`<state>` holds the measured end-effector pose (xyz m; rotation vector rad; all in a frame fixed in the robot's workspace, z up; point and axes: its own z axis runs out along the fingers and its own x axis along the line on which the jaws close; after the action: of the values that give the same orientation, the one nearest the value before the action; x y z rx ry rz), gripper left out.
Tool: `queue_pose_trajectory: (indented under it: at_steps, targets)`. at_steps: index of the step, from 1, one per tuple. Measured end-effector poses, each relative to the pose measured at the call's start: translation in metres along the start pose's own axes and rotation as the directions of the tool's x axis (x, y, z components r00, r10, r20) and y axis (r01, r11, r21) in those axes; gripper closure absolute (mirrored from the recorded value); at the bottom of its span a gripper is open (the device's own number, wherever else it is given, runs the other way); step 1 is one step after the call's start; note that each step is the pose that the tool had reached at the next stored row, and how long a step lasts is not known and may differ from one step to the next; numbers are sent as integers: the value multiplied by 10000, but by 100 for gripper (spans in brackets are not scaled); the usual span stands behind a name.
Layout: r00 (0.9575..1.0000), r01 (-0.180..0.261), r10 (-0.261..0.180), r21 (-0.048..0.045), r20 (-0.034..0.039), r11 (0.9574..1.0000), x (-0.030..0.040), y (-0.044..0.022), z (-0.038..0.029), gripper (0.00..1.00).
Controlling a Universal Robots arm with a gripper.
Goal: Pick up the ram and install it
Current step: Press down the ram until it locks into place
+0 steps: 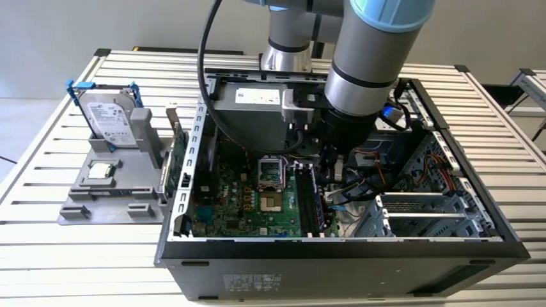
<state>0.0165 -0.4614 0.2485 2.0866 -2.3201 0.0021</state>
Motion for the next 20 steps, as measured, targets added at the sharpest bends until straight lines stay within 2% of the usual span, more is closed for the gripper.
queue_pose_trajectory:
  at_steps: [6,12,20]
  targets:
    - [9982,604,-604,10,-5,9982,-9,1,8,100]
    - [9979,648,-648,8,-7,9979,-11,2,11,100]
    - [9980,630,-630,9,-6,9980,-25,6,68,100]
